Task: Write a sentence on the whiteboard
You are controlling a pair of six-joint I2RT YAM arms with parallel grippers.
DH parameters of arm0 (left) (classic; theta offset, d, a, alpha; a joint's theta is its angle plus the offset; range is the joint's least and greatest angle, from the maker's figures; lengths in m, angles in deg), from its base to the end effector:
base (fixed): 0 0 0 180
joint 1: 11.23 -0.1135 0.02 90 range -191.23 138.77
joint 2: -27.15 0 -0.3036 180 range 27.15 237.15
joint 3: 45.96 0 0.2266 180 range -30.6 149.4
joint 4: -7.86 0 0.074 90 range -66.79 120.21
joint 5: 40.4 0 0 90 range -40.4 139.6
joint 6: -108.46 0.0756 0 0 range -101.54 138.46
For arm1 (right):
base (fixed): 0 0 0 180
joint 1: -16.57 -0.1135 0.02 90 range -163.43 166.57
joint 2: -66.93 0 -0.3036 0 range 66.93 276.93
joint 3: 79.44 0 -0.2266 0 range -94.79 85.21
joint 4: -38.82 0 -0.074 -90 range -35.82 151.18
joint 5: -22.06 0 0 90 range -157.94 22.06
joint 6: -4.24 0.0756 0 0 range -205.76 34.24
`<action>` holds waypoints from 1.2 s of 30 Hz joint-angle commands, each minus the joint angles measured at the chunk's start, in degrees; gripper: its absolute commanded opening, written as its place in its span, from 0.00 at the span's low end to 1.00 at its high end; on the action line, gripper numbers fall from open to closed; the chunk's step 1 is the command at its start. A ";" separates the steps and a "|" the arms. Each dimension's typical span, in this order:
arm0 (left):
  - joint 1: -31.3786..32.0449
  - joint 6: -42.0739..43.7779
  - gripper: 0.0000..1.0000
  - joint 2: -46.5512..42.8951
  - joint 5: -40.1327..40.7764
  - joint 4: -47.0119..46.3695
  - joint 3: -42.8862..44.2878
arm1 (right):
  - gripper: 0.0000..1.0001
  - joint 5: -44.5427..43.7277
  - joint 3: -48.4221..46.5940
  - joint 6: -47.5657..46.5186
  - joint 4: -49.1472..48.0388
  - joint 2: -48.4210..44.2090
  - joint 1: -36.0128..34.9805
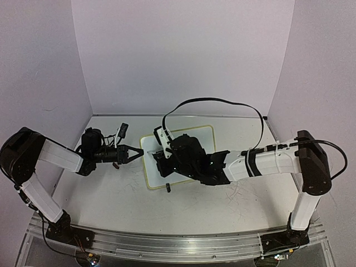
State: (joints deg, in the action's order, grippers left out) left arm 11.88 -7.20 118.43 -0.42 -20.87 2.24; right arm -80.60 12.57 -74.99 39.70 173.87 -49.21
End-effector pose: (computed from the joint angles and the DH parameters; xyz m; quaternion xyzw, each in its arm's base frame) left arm 0.2633 -0.1754 0.2319 0.2433 0.7214 -0.5336 0.3683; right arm 0.2046 0.4143 0.2802 -0.3194 0.7507 0.2830 0.5044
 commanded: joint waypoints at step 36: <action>0.54 -1.23 0.00 -0.52 -2.76 -1.87 -0.32 | 0.00 -0.99 -4.52 1.27 0.94 3.35 -0.17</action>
State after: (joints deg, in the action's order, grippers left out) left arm 11.88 -7.21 118.41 -0.84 -20.85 2.24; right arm -81.88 10.29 -74.53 40.55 175.94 -49.26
